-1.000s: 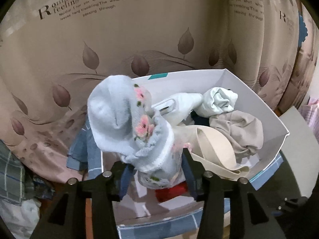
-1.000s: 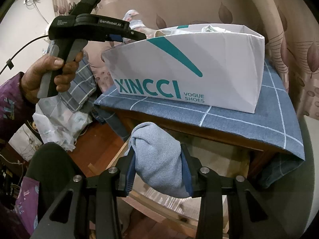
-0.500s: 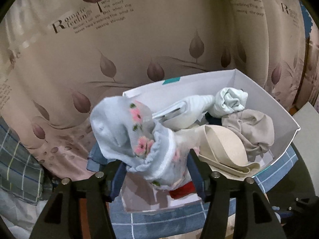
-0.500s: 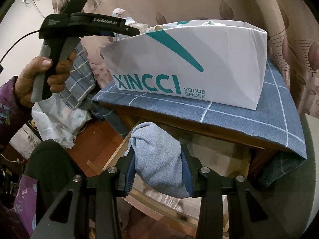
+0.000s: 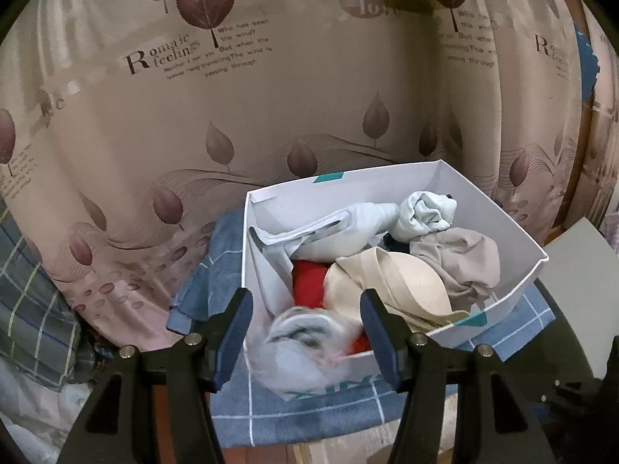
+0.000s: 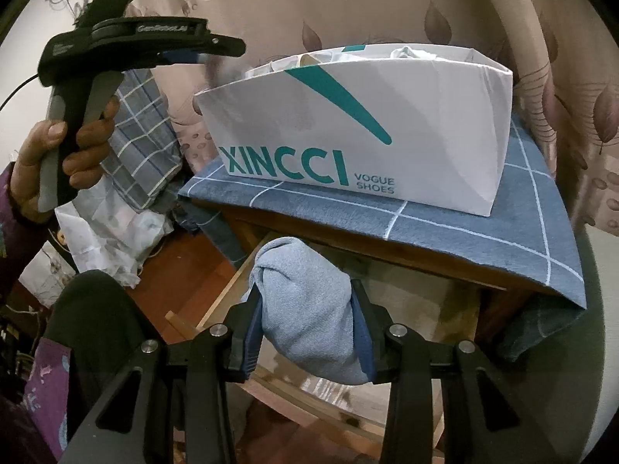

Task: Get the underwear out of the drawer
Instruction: 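Carry the blue sock into the box and open the right gripper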

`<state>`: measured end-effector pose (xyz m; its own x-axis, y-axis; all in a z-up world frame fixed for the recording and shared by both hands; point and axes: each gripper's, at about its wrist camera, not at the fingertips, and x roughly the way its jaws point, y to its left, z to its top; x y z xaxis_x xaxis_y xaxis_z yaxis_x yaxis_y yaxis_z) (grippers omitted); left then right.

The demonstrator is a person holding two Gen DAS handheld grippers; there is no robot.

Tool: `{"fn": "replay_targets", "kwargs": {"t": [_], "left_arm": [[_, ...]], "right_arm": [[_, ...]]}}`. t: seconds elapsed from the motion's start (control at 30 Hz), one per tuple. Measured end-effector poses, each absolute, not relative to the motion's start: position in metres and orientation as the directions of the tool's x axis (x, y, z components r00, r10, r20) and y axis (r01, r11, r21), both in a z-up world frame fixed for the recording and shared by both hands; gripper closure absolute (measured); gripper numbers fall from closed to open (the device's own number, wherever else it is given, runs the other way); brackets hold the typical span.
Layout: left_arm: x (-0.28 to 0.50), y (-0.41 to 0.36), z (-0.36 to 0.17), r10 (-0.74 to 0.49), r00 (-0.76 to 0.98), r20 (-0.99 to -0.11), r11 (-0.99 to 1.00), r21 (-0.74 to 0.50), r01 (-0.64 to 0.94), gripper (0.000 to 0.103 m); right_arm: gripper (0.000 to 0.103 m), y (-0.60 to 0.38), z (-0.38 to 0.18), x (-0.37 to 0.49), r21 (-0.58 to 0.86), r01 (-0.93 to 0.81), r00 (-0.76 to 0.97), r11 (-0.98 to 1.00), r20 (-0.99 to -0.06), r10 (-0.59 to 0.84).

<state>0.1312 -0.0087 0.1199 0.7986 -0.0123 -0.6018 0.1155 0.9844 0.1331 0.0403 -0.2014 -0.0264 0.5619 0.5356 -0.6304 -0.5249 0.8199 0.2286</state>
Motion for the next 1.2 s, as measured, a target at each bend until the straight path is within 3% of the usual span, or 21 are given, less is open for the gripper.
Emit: {"fn": "replay_targets", "kwargs": {"t": [0.4,0.77,0.93,1.2], "left_arm": [[0.060,0.031,0.096,-0.024,0.819,-0.573,0.997,0.049,0.064,0.044],[0.020,0.076,0.020,-0.025,0.777,-0.629,0.998,-0.064,-0.020,0.044],[0.012,0.076,0.023,-0.033,0.810,-0.586,0.997,-0.070,-0.010,0.044],[0.012,0.056,0.023,-0.018,0.822,-0.569,1.000,0.010,0.029,0.044]], "right_arm": [[0.065,-0.218,0.001,0.032,0.272,-0.517,0.596,0.812,-0.566,0.569],[0.065,-0.217,0.116,0.065,0.226,-0.561,0.674,0.796,-0.434,0.598],[0.064,-0.200,0.133,0.122,0.200,-0.536,0.683,0.820,-0.469,0.560],[0.064,-0.172,0.113,0.191,0.203,-0.469,0.657,0.860,-0.571,0.493]]}}
